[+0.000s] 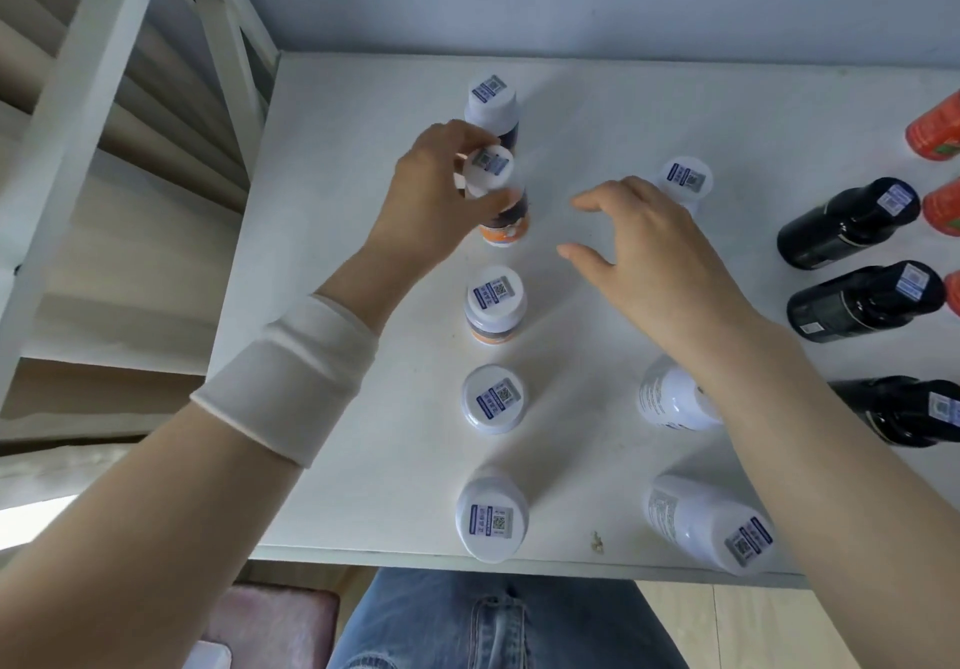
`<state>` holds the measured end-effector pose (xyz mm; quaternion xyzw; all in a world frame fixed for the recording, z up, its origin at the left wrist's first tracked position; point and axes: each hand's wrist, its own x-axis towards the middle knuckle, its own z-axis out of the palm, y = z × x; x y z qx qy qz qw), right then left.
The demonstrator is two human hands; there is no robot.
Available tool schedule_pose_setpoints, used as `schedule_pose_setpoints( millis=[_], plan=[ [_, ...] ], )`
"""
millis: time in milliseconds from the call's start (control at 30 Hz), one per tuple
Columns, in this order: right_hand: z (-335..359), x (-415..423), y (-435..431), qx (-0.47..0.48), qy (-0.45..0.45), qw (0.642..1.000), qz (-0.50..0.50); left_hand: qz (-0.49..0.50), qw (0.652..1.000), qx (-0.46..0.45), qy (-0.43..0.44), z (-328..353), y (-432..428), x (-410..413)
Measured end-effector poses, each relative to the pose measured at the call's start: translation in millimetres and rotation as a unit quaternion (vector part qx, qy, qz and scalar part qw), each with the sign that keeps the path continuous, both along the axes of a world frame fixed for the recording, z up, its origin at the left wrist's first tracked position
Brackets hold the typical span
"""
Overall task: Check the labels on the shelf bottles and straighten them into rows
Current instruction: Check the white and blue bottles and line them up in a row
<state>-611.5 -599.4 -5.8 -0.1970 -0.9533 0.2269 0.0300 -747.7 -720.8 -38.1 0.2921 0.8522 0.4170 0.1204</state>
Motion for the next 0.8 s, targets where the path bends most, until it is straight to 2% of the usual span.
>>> schedule_pose_setpoints(
  millis=[67,133,167,233,267,300,333,400,467,567,700,733,800],
  plan=[
    [-5.4,-0.5,-0.9,-0.068,0.079,0.994,-0.026,0.030,0.987,0.090,-0.132,9.9,-9.5,1.1],
    [-6.0,-1.3,-4.5,-0.194,0.122,0.972,-0.050,0.027,0.935,0.213,-0.283,20.3,-19.8,5.6],
    [-2.9,-1.3,-6.9,-0.283,0.118,0.950,-0.059,0.017,0.907,0.258,-0.331,24.2,-23.5,8.7],
    [3.5,0.3,-10.8,-0.482,0.112,0.867,-0.056,-0.002,0.869,0.316,-0.382,30.6,-27.9,17.9],
    [6.0,2.6,-12.7,-0.548,0.122,0.826,-0.049,-0.005,0.855,0.334,-0.397,32.9,-29.5,23.7],
    [7.9,5.1,-14.8,-0.578,0.141,0.803,-0.038,-0.004,0.845,0.346,-0.408,34.4,-31.2,29.3],
    [7.9,7.3,-16.7,-0.575,0.162,0.801,-0.027,-0.005,0.840,0.351,-0.413,35.2,-33.1,34.8],
    [6.4,10.9,-21.7,-0.525,0.197,0.828,-0.006,-0.007,0.847,0.341,-0.408,36.5,-36.2,44.4],
    [7.0,13.6,-26.9,-0.498,0.219,0.839,0.005,0.001,0.857,0.330,-0.396,38.9,-37.6,50.2],
    [10.1,18.4,-30.9,-0.518,0.243,0.820,0.005,0.007,0.862,0.331,-0.385,41.7,-40.1,50.7],
    [13.5,27.3,-31.7,-0.615,0.182,0.765,-0.053,-0.044,0.856,0.353,-0.376,43.4,-48.4,52.4],
    [13.5,30.0,-32.0,-0.624,0.175,0.760,-0.046,-0.057,0.859,0.349,-0.371,43.9,-50.1,54.1],
    [13.4,34.5,-33.4,-0.596,0.206,0.776,-0.034,-0.073,0.865,0.337,-0.364,46.2,-52.1,57.9]
  ],
)
